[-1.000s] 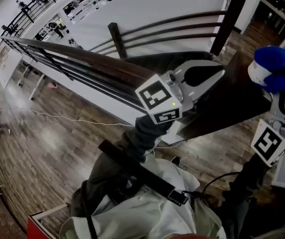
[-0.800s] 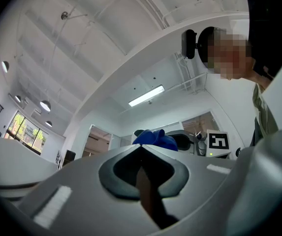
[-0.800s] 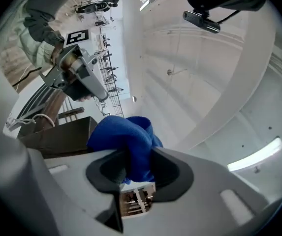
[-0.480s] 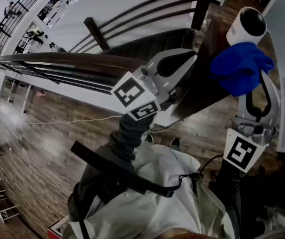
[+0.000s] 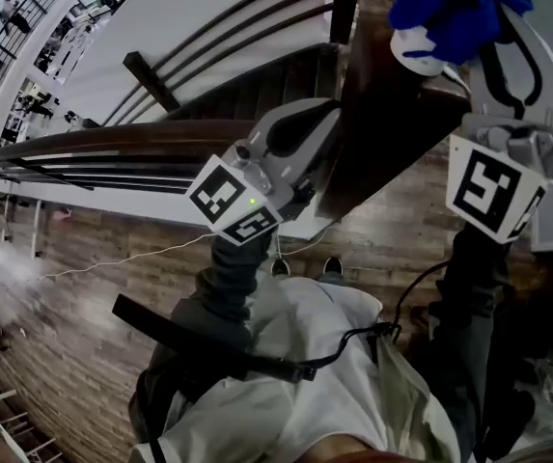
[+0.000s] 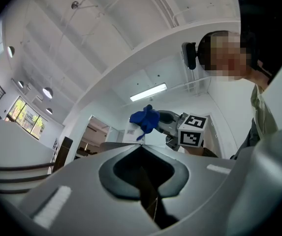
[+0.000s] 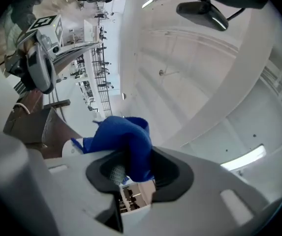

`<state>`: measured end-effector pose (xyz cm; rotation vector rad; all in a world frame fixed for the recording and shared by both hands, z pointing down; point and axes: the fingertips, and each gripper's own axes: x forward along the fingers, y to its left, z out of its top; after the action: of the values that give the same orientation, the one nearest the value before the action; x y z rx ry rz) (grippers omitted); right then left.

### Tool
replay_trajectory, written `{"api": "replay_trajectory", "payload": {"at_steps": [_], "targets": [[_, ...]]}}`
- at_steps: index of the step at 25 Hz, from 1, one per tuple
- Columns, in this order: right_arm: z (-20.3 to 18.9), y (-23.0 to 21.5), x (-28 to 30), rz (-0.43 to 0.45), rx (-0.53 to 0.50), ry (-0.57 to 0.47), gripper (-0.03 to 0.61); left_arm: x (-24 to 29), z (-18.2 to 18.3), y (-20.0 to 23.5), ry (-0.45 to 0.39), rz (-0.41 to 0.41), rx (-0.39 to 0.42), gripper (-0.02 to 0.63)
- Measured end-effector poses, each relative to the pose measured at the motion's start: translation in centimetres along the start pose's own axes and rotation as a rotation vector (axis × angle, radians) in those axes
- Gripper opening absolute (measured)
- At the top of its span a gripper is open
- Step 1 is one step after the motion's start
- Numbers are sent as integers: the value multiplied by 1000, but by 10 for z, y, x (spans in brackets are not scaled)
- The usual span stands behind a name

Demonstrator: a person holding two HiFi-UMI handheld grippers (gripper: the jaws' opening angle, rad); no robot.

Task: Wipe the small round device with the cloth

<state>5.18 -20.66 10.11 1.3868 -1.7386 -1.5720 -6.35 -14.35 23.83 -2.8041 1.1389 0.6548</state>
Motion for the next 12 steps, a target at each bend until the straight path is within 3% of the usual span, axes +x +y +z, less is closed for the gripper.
{"api": "replay_trajectory", "payload": {"at_steps": [3,7,10,12], "targets": [[6,18,-12,1,15,-53,122,0,-2,0,7,3,-7,2],[7,49,-26,123,48,-80,122,-1,0,4,3,0,-11,2],[-1,26,-21,63,129,-96,123,-4,-2,5,14,-8,-18,2],[-23,-1,-12,12,198,-29,123,-4,-6,1,24,-14,-28,2]]}}
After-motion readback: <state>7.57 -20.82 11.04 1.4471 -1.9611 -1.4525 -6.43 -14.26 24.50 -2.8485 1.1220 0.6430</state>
